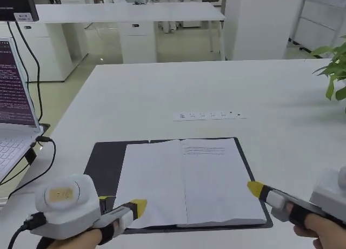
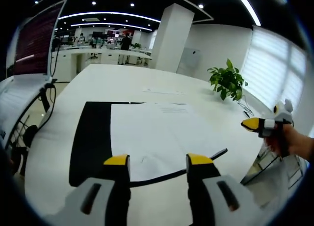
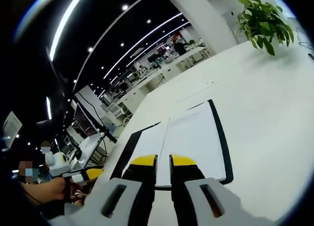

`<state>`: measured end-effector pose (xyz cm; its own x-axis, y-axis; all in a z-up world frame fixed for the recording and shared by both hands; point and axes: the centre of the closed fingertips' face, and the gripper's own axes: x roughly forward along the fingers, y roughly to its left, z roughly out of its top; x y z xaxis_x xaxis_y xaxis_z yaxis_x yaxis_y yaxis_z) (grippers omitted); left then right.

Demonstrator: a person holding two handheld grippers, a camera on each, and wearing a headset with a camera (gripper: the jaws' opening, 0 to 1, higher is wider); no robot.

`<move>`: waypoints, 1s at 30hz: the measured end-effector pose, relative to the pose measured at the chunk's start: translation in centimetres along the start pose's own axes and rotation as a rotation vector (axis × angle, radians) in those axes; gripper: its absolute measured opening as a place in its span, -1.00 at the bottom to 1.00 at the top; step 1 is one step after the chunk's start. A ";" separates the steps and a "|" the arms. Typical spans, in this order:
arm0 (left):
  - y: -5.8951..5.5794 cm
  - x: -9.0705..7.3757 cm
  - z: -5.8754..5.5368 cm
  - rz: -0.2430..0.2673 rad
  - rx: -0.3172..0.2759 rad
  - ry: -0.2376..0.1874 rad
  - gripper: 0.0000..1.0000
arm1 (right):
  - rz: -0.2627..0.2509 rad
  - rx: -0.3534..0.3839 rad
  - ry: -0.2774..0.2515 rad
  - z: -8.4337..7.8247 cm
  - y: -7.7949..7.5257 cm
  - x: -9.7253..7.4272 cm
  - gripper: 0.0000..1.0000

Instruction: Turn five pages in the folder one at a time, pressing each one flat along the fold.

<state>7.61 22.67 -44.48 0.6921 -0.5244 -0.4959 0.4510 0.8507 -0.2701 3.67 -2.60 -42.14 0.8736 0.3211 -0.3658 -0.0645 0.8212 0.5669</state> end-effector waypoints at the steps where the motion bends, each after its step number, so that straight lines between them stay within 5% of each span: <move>1: 0.1 -0.3 -0.1 0.008 0.007 0.000 -0.06 | -0.005 -0.015 0.005 0.0 -0.2 -0.1 -0.78; 11: 0.3 -2.2 0.2 0.026 0.028 -0.013 0.26 | -0.029 -0.081 0.079 -0.9 -1.1 -1.1 -0.21; 17: 0.3 -3.3 0.2 0.036 0.023 -0.015 0.52 | -0.049 -0.201 0.102 -1.1 -1.3 -2.2 0.26; 26: 0.1 -4.7 -0.1 0.042 0.114 -0.017 0.96 | -0.076 -0.302 0.078 -1.2 -2.1 -3.7 0.82; 30: 0.4 -5.1 -0.2 0.043 0.106 -0.009 0.98 | -0.068 -0.292 0.057 -0.9 -2.2 -4.0 1.00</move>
<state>4.16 25.67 -42.27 0.7169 -0.4879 -0.4980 0.4775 0.8641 -0.1592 -0.08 -5.29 -42.56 0.8525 0.2799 -0.4415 -0.1497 0.9399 0.3068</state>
